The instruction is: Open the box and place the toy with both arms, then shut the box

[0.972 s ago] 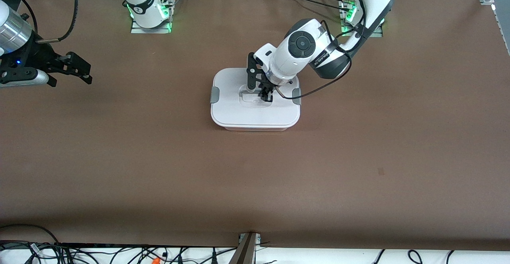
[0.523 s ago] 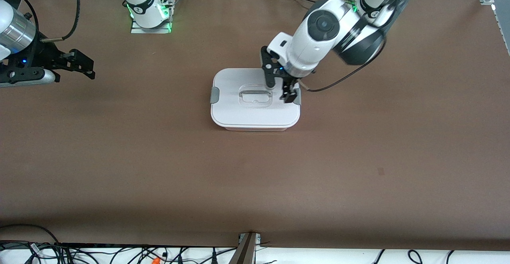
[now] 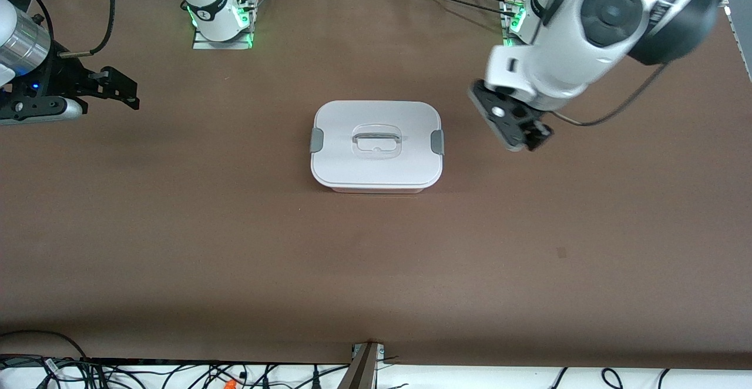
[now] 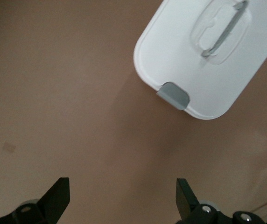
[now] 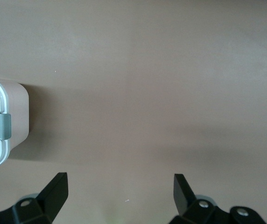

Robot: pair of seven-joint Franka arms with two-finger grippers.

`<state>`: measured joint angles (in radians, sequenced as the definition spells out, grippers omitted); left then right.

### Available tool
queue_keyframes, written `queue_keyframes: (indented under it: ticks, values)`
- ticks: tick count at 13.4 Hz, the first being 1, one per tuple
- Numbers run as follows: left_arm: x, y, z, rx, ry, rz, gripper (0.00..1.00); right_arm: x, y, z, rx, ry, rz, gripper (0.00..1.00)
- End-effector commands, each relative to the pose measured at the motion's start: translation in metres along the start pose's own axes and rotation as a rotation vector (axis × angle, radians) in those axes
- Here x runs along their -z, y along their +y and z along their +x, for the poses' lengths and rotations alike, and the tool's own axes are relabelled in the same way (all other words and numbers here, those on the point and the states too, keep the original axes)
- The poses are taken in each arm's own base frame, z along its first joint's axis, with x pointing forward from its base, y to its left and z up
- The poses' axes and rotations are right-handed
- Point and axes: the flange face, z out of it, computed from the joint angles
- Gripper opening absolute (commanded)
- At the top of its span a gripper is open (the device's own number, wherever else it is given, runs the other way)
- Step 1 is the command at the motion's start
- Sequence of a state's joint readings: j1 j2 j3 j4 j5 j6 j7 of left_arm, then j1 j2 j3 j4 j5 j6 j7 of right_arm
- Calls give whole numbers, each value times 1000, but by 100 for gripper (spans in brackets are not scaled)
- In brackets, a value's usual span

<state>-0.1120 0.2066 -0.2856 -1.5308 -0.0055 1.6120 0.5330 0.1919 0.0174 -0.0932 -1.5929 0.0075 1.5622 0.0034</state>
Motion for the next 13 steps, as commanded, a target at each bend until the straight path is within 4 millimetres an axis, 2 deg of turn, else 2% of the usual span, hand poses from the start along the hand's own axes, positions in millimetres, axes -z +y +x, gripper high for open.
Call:
queue_keyframes:
  ticks: [1, 3, 5, 7, 8, 11, 13]
  values:
    - [24, -48, -51, 137, -14, 46, 100, 6, 2, 1, 6, -7, -3, 100]
    - [39, -83, -94, 258, -10, 84, 100, 6, 1, 1, 6, -6, -7, 100]
    - [55, -99, -123, 489, 14, 117, 100, 6, 0, 1, 7, -6, -5, 100]
    - [68, -95, -130, 776, 57, 126, 100, 5, 0, 1, 6, -7, -2, 100]
    - [73, -96, -133, 825, 81, 124, 100, 6, 0, 1, 6, -7, -2, 100]
    - [102, -95, -142, 838, 182, 144, 100, 6, -1, 1, 6, -6, -1, 100]
    - [106, -95, -149, 854, 196, 115, 100, 6, -3, 1, 9, -6, 1, 100]
